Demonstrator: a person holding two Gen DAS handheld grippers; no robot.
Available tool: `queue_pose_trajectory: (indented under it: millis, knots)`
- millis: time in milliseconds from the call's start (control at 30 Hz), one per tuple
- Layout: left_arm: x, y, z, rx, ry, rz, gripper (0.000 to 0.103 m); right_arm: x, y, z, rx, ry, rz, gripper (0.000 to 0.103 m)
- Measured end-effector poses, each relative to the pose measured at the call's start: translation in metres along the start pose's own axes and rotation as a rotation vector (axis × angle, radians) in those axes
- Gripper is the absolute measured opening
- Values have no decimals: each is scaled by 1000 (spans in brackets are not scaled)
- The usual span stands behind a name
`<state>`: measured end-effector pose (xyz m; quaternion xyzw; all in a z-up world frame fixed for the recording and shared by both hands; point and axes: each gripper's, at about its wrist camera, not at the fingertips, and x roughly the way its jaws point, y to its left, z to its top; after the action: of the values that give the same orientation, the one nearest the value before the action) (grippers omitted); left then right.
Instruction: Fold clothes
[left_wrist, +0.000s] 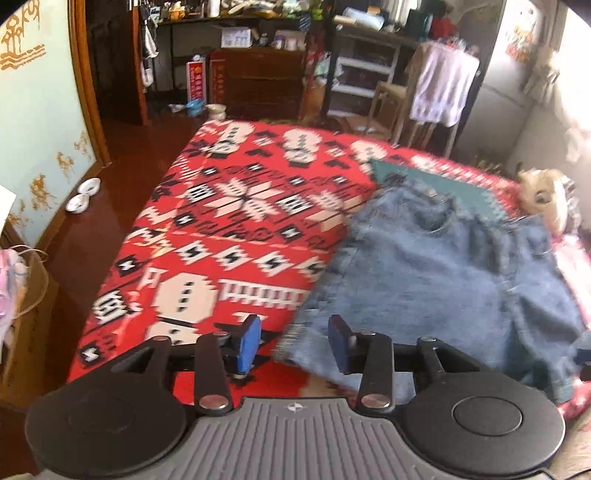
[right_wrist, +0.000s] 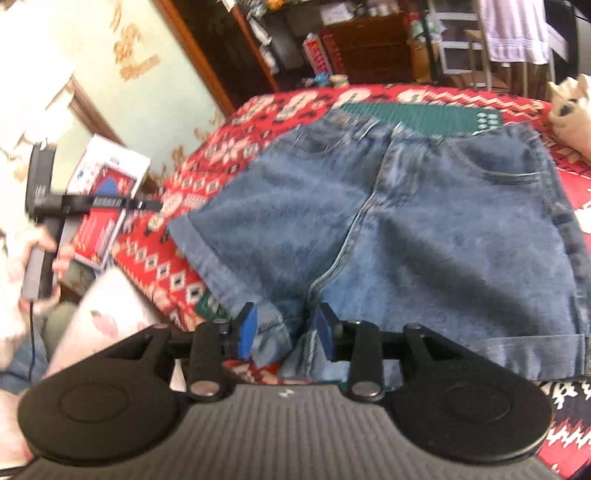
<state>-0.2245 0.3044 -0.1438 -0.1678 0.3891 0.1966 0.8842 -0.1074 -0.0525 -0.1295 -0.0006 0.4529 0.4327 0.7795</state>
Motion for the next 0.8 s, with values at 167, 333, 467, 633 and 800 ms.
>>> queue_pose_trajectory:
  millis: [167, 333, 467, 633, 800]
  knots:
    - [-1, -33, 13, 39, -39, -117, 41, -15, -17, 12, 59, -88, -37, 39]
    - [29, -60, 37, 43, -30, -219, 41, -27, -44, 32, 124, -155, -91, 39]
    - [68, -83, 54, 85, -14, -257, 41, -25, -67, 52, 149, -201, -123, 43]
    - [117, -107, 78, 133, 14, -271, 41, -3, -99, 82, 173, -204, -193, 44]
    - [155, -128, 114, 178, 84, -246, 40, 27, -131, 120, 228, -161, -192, 44]
